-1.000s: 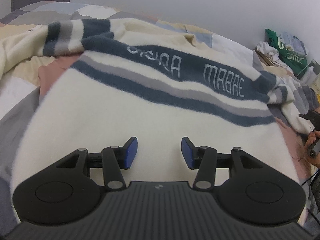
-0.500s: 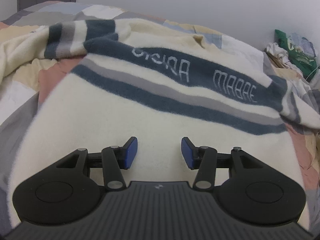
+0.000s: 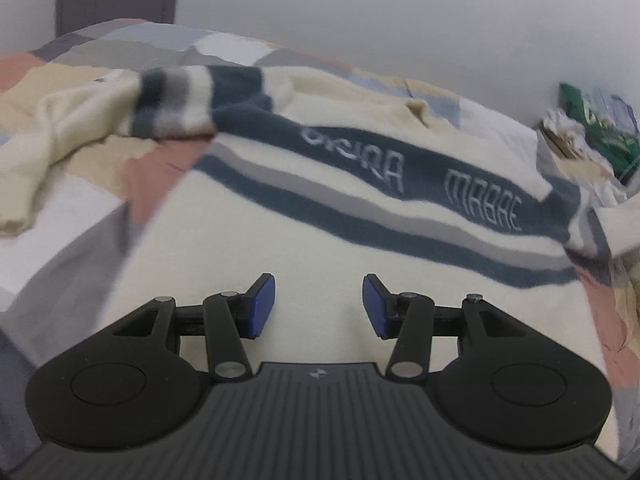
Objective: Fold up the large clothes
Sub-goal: 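Grasp the ribbed cuff with the right tool and lift it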
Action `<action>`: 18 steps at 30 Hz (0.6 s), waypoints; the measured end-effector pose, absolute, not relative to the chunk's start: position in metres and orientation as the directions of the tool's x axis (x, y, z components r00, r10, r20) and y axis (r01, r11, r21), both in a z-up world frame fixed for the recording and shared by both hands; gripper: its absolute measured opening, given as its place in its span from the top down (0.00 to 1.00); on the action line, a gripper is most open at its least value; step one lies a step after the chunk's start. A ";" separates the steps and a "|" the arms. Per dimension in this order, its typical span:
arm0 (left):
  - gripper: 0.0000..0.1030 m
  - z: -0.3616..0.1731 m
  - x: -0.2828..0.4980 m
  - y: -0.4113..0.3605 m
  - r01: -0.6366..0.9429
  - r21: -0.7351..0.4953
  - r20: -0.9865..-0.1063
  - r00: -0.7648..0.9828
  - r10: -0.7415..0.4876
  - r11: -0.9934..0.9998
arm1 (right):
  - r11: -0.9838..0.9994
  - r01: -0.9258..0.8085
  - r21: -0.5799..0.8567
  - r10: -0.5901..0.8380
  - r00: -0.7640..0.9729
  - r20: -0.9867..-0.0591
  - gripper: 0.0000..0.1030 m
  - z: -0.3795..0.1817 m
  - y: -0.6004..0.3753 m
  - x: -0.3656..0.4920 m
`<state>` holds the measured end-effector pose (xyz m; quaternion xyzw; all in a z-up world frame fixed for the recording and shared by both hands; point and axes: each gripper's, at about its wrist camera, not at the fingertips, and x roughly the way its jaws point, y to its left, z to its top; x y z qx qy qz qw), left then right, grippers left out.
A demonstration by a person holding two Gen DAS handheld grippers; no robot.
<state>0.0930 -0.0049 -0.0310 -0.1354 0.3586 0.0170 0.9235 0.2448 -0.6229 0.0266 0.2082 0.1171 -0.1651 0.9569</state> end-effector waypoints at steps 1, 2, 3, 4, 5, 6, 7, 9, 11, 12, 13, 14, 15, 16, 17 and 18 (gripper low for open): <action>0.47 -0.030 0.090 0.002 -0.135 -0.255 -0.664 0.745 -0.072 0.957 | 0.882 0.327 0.340 -0.242 0.932 -0.269 0.85 0.041 -0.608 0.241; 0.47 -0.028 0.087 0.008 -0.140 -0.273 -0.657 0.750 -0.078 0.952 | 0.903 0.287 0.320 -0.214 0.946 -0.245 0.85 0.056 -0.592 0.237; 0.47 -0.026 0.084 0.013 -0.142 -0.288 -0.647 0.758 -0.084 0.947 | 0.924 0.245 0.295 -0.185 0.958 -0.218 0.85 0.072 -0.574 0.232; 0.47 -0.024 0.081 0.018 -0.141 -0.299 -0.637 0.765 -0.088 0.944 | 0.941 0.203 0.270 -0.154 0.969 -0.193 0.85 0.086 -0.556 0.226; 0.47 -0.022 0.079 0.022 -0.145 -0.309 -0.629 0.772 -0.088 0.940 | 0.956 0.166 0.244 -0.125 0.977 -0.172 0.85 0.098 -0.539 0.220; 0.47 -0.021 0.076 0.026 -0.151 -0.323 -0.621 0.778 -0.089 0.934 | 0.969 0.124 0.213 -0.093 0.984 -0.151 0.85 0.112 -0.518 0.214; 0.47 -0.020 0.074 0.029 -0.154 -0.342 -0.613 0.784 -0.096 0.927 | 0.978 0.087 0.189 -0.062 0.989 -0.134 0.85 0.122 -0.500 0.207; 0.47 -0.017 0.069 0.034 -0.154 -0.372 -0.600 0.792 -0.110 0.915 | 0.991 0.019 0.135 -0.005 0.994 -0.105 0.85 0.142 -0.460 0.192; 0.47 -0.014 0.063 0.034 -0.142 -0.378 -0.586 0.802 -0.117 0.915 | 0.994 -0.045 0.095 0.054 0.994 -0.092 0.85 0.154 -0.422 0.179; 0.47 -0.012 0.060 0.033 -0.134 -0.376 -0.577 0.808 -0.118 0.917 | 0.994 -0.078 0.078 0.085 0.992 -0.089 0.85 0.159 -0.401 0.173; 0.47 -0.010 0.055 0.034 -0.127 -0.373 -0.568 0.814 -0.118 0.919 | 0.992 -0.105 0.066 0.110 0.990 -0.087 0.85 0.162 -0.384 0.168; 0.47 -0.008 0.052 0.034 -0.120 -0.375 -0.561 0.819 -0.121 0.919 | 0.990 -0.132 0.048 0.136 0.987 -0.088 0.85 0.164 -0.366 0.163; 0.47 -0.006 0.048 0.035 -0.113 -0.381 -0.553 0.824 -0.128 0.918 | 0.986 -0.162 0.022 0.164 0.982 -0.091 0.85 0.165 -0.347 0.157; 0.47 -0.005 0.045 0.037 -0.107 -0.389 -0.544 0.828 -0.135 0.915 | 0.982 -0.187 -0.010 0.185 0.978 -0.093 0.85 0.164 -0.329 0.153; 0.47 -0.003 0.042 0.039 -0.103 -0.397 -0.536 0.832 -0.140 0.912 | 0.977 -0.208 -0.042 0.204 0.974 -0.096 0.85 0.162 -0.313 0.149; 0.47 -0.001 0.038 0.042 -0.100 -0.406 -0.528 0.837 -0.144 0.908 | 0.971 -0.231 -0.068 0.223 0.969 -0.104 0.85 0.159 -0.296 0.145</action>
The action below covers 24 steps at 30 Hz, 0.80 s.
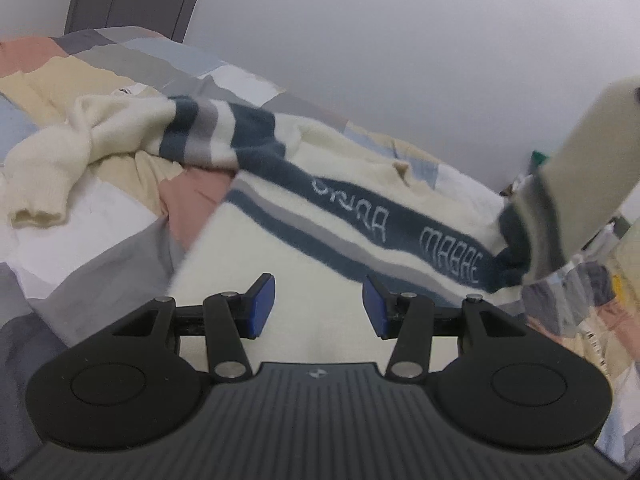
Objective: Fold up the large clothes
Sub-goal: 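Grasp the ribbed cuff with the right tool and lift it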
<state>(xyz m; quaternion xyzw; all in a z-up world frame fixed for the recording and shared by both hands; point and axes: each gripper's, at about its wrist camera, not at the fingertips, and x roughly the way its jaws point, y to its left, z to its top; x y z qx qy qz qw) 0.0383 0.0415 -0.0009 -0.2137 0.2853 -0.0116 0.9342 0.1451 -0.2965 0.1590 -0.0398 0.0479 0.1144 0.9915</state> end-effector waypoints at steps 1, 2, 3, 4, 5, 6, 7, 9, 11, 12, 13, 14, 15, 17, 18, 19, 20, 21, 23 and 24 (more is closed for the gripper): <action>0.47 0.001 0.035 0.044 -0.101 -0.413 -0.521 0.842 -0.144 0.905 | 0.964 -0.253 -0.080 0.243 0.963 -0.117 0.85 0.155 -0.283 0.142; 0.47 0.003 0.032 0.048 -0.106 -0.421 -0.515 0.846 -0.141 0.901 | 0.958 -0.273 -0.086 0.261 0.956 -0.131 0.85 0.151 -0.270 0.138; 0.47 0.004 0.031 0.052 -0.111 -0.430 -0.512 0.848 -0.140 0.896 | 0.951 -0.293 -0.093 0.278 0.949 -0.147 0.85 0.146 -0.257 0.135; 0.47 0.005 0.029 0.057 -0.115 -0.442 -0.508 0.850 -0.143 0.889 | 0.944 -0.316 -0.100 0.298 0.941 -0.160 0.85 0.139 -0.243 0.131; 0.47 0.006 0.027 0.061 -0.118 -0.452 -0.501 0.854 -0.143 0.884 | 0.937 -0.331 -0.113 0.310 0.935 -0.171 0.85 0.133 -0.230 0.127; 0.47 0.006 0.026 0.066 -0.126 -0.460 -0.495 0.858 -0.136 0.879 | 0.930 -0.343 -0.132 0.317 0.931 -0.183 0.85 0.125 -0.217 0.124; 0.46 0.006 0.024 0.072 -0.139 -0.464 -0.491 0.862 -0.123 0.875 | 0.923 -0.353 -0.150 0.322 0.925 -0.201 0.85 0.115 -0.204 0.122; 0.44 0.006 0.021 0.082 -0.157 -0.479 -0.486 0.867 -0.112 0.864 | 0.914 -0.372 -0.161 0.329 0.913 -0.240 0.85 0.097 -0.183 0.119; 0.44 0.005 0.018 0.093 -0.167 -0.506 -0.480 0.869 -0.116 0.846 | 0.906 -0.387 -0.171 0.329 0.898 -0.291 0.85 0.074 -0.165 0.114; 0.44 0.004 0.017 0.098 -0.168 -0.521 -0.475 0.872 -0.121 0.837 | 0.900 -0.397 -0.181 0.328 0.889 -0.320 0.85 0.061 -0.153 0.110; 0.44 0.005 0.015 0.102 -0.168 -0.533 -0.469 0.874 -0.125 0.829 | 0.894 -0.406 -0.191 0.326 0.879 -0.347 0.85 0.049 -0.145 0.109; 0.43 0.005 0.013 0.106 -0.166 -0.544 -0.462 0.878 -0.128 0.823 | 0.887 -0.415 -0.201 0.322 0.869 -0.375 0.85 0.039 -0.137 0.107; 0.43 0.005 0.012 0.109 -0.162 -0.552 -0.454 0.881 -0.131 0.818 | 0.881 -0.421 -0.217 0.311 0.860 -0.405 0.83 0.028 -0.129 0.105; 0.43 0.008 0.010 0.112 -0.138 -0.560 -0.438 0.886 -0.151 0.817 | 0.870 -0.418 -0.261 0.273 0.850 -0.451 0.83 0.012 -0.106 0.092; 0.43 0.010 0.010 0.110 -0.113 -0.551 -0.432 0.886 -0.167 0.827 | 0.864 -0.424 -0.272 0.260 0.838 -0.480 0.83 0.007 -0.101 0.091; 0.43 0.011 0.010 0.108 -0.096 -0.534 -0.429 0.887 -0.171 0.840 | 0.859 -0.430 -0.277 0.252 0.827 -0.502 0.82 0.005 -0.098 0.091; 0.43 0.013 0.009 0.105 -0.085 -0.516 -0.424 0.890 -0.168 0.852 | 0.855 -0.438 -0.279 0.248 0.815 -0.523 0.79 0.006 -0.096 0.092; 0.43 0.015 0.009 0.104 -0.079 -0.506 -0.420 0.893 -0.165 0.859 | 0.850 -0.450 -0.275 0.251 0.803 -0.540 0.73 0.007 -0.097 0.091; 0.43 0.015 0.009 0.104 -0.075 -0.511 -0.411 0.896 -0.167 0.856 | 0.832 -0.488 -0.264 0.271 0.773 -0.574 0.50 0.014 -0.100 0.089; 0.43 0.014 0.010 0.104 -0.074 -0.519 -0.408 0.897 -0.171 0.852 | 0.813 -0.520 -0.263 0.287 0.750 -0.596 0.33 0.018 -0.101 0.087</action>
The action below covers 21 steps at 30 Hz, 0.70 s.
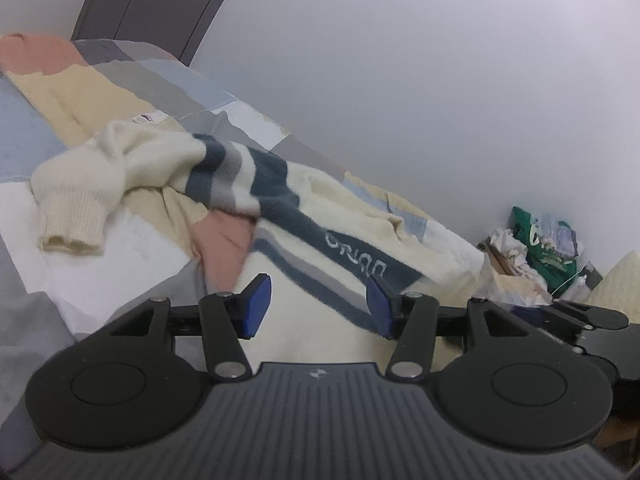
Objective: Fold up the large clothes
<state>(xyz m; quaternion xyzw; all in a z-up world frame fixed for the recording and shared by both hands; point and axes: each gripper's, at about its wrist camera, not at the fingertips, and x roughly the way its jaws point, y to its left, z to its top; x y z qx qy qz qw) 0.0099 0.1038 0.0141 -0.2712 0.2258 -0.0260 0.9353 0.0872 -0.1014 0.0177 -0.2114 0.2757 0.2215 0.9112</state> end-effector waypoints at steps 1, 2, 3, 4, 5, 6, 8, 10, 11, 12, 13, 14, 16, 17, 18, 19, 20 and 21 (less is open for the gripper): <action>0.43 0.013 0.010 0.104 -0.071 -0.526 -0.407 0.896 -0.177 0.848 | 0.798 -0.540 -0.268 0.298 0.740 -0.603 0.28 0.019 -0.106 0.084; 0.42 0.012 0.010 0.103 -0.067 -0.530 -0.406 0.895 -0.184 0.845 | 0.793 -0.542 -0.280 0.300 0.746 -0.594 0.27 0.019 -0.108 0.081; 0.42 0.011 0.011 0.102 -0.063 -0.532 -0.407 0.894 -0.190 0.844 | 0.789 -0.544 -0.286 0.301 0.748 -0.592 0.27 0.022 -0.111 0.080; 0.42 0.010 0.011 0.100 -0.058 -0.532 -0.408 0.892 -0.195 0.845 | 0.784 -0.556 -0.276 0.310 0.736 -0.602 0.27 0.026 -0.116 0.079; 0.42 0.010 0.011 0.098 -0.053 -0.529 -0.411 0.889 -0.201 0.847 | 0.780 -0.568 -0.262 0.321 0.723 -0.612 0.27 0.030 -0.123 0.079; 0.42 0.010 0.012 0.095 -0.049 -0.523 -0.414 0.887 -0.203 0.851 | 0.782 -0.569 -0.253 0.327 0.721 -0.611 0.27 0.035 -0.131 0.079; 0.42 0.009 0.013 0.087 -0.043 -0.500 -0.424 0.883 -0.201 0.865 | 0.796 -0.547 -0.257 0.320 0.742 -0.589 0.27 0.042 -0.144 0.084; 0.42 0.008 0.014 0.082 -0.039 -0.488 -0.434 0.877 -0.204 0.872 | 0.828 -0.498 -0.258 0.293 0.776 -0.559 0.27 0.049 -0.163 0.093; 0.41 0.006 0.015 0.079 -0.036 -0.484 -0.439 0.874 -0.208 0.874 | 0.848 -0.467 -0.250 0.276 0.792 -0.544 0.27 0.050 -0.173 0.099; 0.41 0.005 0.016 0.077 -0.035 -0.482 -0.444 0.871 -0.210 0.876 | 0.874 -0.425 -0.234 0.256 0.814 -0.521 0.27 0.051 -0.185 0.106; 0.41 0.003 0.017 0.075 -0.034 -0.480 -0.451 0.867 -0.214 0.876 | 0.899 -0.382 -0.215 0.237 0.836 -0.496 0.27 0.050 -0.197 0.112; 0.41 0.002 0.018 0.073 -0.032 -0.481 -0.457 0.862 -0.219 0.876 | 0.918 -0.349 -0.190 0.224 0.850 -0.476 0.27 0.047 -0.207 0.119; 0.41 -0.002 0.020 0.069 -0.034 -0.483 -0.467 0.855 -0.225 0.875 | 0.944 -0.320 -0.082 0.254 0.863 -0.436 0.27 0.040 -0.235 0.132; 0.41 -0.003 0.022 0.066 -0.038 -0.482 -0.475 0.851 -0.225 0.876 | 0.954 -0.299 -0.038 0.254 0.866 -0.432 0.27 0.035 -0.246 0.140; 0.41 -0.005 0.023 0.065 -0.039 -0.478 -0.482 0.847 -0.224 0.877 | 0.965 -0.262 -0.011 0.232 0.871 -0.432 0.27 0.028 -0.257 0.147; 0.41 -0.006 0.025 0.062 -0.038 -0.470 -0.489 0.843 -0.224 0.882 | 0.975 -0.222 0.009 0.204 0.879 -0.431 0.27 0.020 -0.267 0.154; 0.41 -0.006 0.027 0.059 -0.036 -0.459 -0.494 0.841 -0.221 0.888 | 0.982 -0.189 0.022 0.180 0.884 -0.431 0.27 0.013 -0.274 0.161; 0.41 -0.007 0.028 0.056 -0.037 -0.447 -0.500 0.838 -0.216 0.894 | 0.989 -0.147 0.030 0.145 0.887 -0.438 0.27 0.004 -0.282 0.170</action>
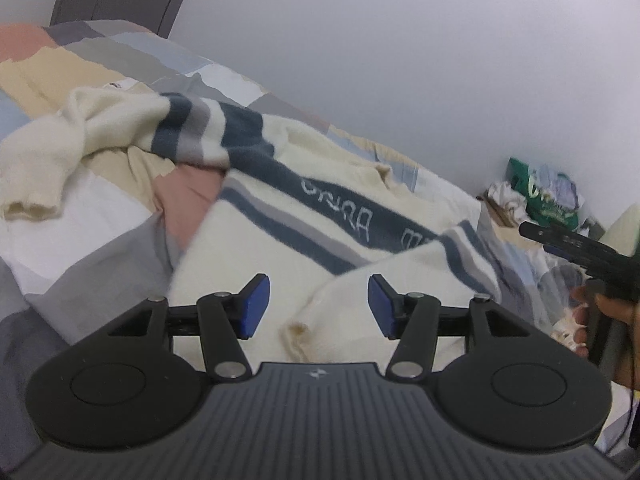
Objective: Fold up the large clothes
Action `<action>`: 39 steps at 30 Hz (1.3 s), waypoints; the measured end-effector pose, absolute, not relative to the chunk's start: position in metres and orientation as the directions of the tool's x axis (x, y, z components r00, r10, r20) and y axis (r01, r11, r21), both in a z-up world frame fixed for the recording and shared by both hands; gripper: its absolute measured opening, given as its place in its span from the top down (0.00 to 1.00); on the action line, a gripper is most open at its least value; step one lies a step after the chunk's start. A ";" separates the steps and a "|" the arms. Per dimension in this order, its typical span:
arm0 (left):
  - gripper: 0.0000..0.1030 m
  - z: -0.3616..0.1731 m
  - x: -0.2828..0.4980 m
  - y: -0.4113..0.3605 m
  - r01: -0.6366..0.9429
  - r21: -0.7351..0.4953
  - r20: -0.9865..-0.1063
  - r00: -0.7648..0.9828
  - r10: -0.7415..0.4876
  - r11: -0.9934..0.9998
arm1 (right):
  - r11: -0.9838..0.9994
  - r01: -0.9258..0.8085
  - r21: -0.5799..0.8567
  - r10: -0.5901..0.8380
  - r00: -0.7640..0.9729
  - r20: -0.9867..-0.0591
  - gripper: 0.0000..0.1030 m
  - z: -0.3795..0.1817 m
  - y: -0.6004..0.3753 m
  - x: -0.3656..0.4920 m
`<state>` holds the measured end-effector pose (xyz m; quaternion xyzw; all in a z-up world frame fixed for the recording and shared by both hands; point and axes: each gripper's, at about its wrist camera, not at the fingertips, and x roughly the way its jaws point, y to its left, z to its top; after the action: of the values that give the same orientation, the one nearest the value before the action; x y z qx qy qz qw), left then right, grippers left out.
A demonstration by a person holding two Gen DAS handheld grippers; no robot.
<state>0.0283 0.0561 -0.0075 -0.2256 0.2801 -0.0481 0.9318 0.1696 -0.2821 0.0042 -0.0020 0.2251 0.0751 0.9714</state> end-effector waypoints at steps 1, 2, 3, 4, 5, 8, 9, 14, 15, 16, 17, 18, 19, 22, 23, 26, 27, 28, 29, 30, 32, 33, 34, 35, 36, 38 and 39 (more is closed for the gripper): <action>0.41 -0.009 0.030 0.054 -0.039 -0.439 -0.507 0.836 -0.212 0.898 | 0.993 -0.107 0.047 0.117 0.886 -0.449 0.27 -0.005 -0.290 0.177; 0.41 -0.010 0.031 0.052 -0.041 -0.435 -0.512 0.833 -0.210 0.899 | 0.995 -0.079 0.065 0.101 0.877 -0.469 0.27 -0.013 -0.298 0.185; 0.41 -0.011 0.033 0.051 -0.043 -0.434 -0.515 0.832 -0.209 0.900 | 0.996 -0.050 0.071 0.079 0.863 -0.499 0.27 -0.024 -0.303 0.196; 0.41 -0.012 0.034 0.049 -0.047 -0.432 -0.518 0.830 -0.205 0.901 | 0.998 -0.029 0.060 0.056 0.849 -0.525 0.27 -0.032 -0.308 0.205; 0.41 -0.012 0.036 0.048 -0.052 -0.429 -0.522 0.829 -0.200 0.902 | 0.998 -0.023 0.054 0.049 0.837 -0.545 0.27 -0.041 -0.311 0.213; 0.41 -0.013 0.044 0.043 -0.055 -0.420 -0.525 0.829 -0.193 0.906 | 0.997 -0.025 0.066 0.060 0.799 -0.599 0.27 -0.063 -0.321 0.231; 0.41 -0.013 0.046 0.041 -0.055 -0.417 -0.527 0.828 -0.192 0.907 | 0.996 -0.035 0.081 0.078 0.785 -0.615 0.27 -0.069 -0.323 0.235; 0.41 -0.019 0.058 0.035 -0.067 -0.393 -0.549 0.817 -0.176 0.917 | 0.995 -0.016 0.099 0.076 0.763 -0.641 0.28 -0.094 -0.330 0.254; 0.41 -0.020 0.060 0.035 -0.068 -0.391 -0.551 0.816 -0.174 0.918 | 0.996 -0.010 0.090 0.066 0.765 -0.640 0.28 -0.098 -0.330 0.258; 0.41 -0.021 0.062 0.035 -0.070 -0.391 -0.553 0.815 -0.173 0.918 | 0.997 -0.003 0.081 0.055 0.765 -0.641 0.28 -0.101 -0.331 0.261; 0.41 -0.022 0.064 0.035 -0.072 -0.390 -0.555 0.814 -0.172 0.918 | 0.997 0.001 0.076 0.049 0.764 -0.644 0.27 -0.104 -0.331 0.265; 0.41 -0.023 0.065 0.035 -0.075 -0.387 -0.558 0.812 -0.169 0.919 | 0.997 -0.001 0.074 0.049 0.760 -0.649 0.32 -0.108 -0.332 0.268; 0.41 -0.024 0.067 0.036 -0.079 -0.384 -0.562 0.810 -0.166 0.920 | 0.998 -0.006 0.067 0.048 0.754 -0.655 0.35 -0.111 -0.331 0.271; 0.41 -0.029 0.073 0.037 -0.089 -0.387 -0.573 0.803 -0.163 0.918 | 0.999 -0.021 0.038 0.041 0.753 -0.657 0.59 -0.114 -0.329 0.274; 0.41 -0.030 0.075 0.038 -0.091 -0.388 -0.574 0.803 -0.163 0.917 | 0.999 -0.023 0.032 0.038 0.756 -0.654 0.70 -0.114 -0.330 0.274; 0.41 -0.030 0.078 0.038 -0.091 -0.382 -0.572 0.805 -0.158 0.920 | 0.999 -0.026 0.029 0.039 0.774 -0.632 0.81 -0.109 -0.334 0.272; 0.41 -0.030 0.079 0.037 -0.090 -0.378 -0.570 0.807 -0.156 0.921 | 0.999 -0.017 0.033 0.034 0.780 -0.625 0.82 -0.108 -0.337 0.273; 0.41 -0.031 0.080 0.037 -0.087 -0.374 -0.568 0.808 -0.154 0.923 | 0.999 -0.002 0.033 0.022 0.784 -0.620 0.82 -0.107 -0.339 0.273; 0.41 -0.032 0.081 0.037 -0.087 -0.371 -0.569 0.808 -0.152 0.924 | 1.000 0.016 0.020 0.000 0.790 -0.613 0.82 -0.108 -0.341 0.274; 0.41 -0.034 0.083 0.037 -0.088 -0.380 -0.571 0.806 -0.158 0.921 | 0.999 0.034 -0.011 -0.034 0.794 -0.608 0.83 -0.111 -0.343 0.275; 0.41 -0.039 0.086 0.041 -0.096 -0.413 -0.574 0.799 -0.177 0.906 | 0.998 0.053 -0.030 -0.060 0.786 -0.615 0.83 -0.118 -0.347 0.278; 0.41 -0.041 0.088 0.042 -0.103 -0.422 -0.579 0.795 -0.180 0.901 | 0.998 0.058 -0.016 -0.055 0.788 -0.614 0.82 -0.120 -0.349 0.279; 0.41 -0.042 0.089 0.043 -0.106 -0.425 -0.578 0.796 -0.179 0.899 | 0.998 0.057 -0.009 -0.051 0.792 -0.608 0.82 -0.121 -0.349 0.278; 0.41 -0.042 0.089 0.043 -0.112 -0.424 -0.578 0.798 -0.173 0.899 | 0.998 0.055 -0.009 -0.049 0.796 -0.603 0.82 -0.120 -0.349 0.277; 0.41 -0.042 0.089 0.044 -0.118 -0.422 -0.577 0.800 -0.166 0.899 | 0.998 0.057 -0.007 -0.050 0.798 -0.601 0.81 -0.119 -0.349 0.277; 0.41 -0.042 0.089 0.047 -0.129 -0.428 -0.572 0.805 -0.158 0.895 | 0.997 0.071 0.029 -0.039 0.802 -0.596 0.80 -0.115 -0.352 0.273; 0.41 -0.043 0.088 0.049 -0.135 -0.433 -0.569 0.808 -0.154 0.891 | 0.995 0.079 0.052 -0.034 0.806 -0.591 0.76 -0.113 -0.354 0.271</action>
<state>0.0884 0.0487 -0.0429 -0.2331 0.3100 -0.0052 0.9217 0.2713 -0.3539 -0.1125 0.0370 0.3102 -0.0298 0.9495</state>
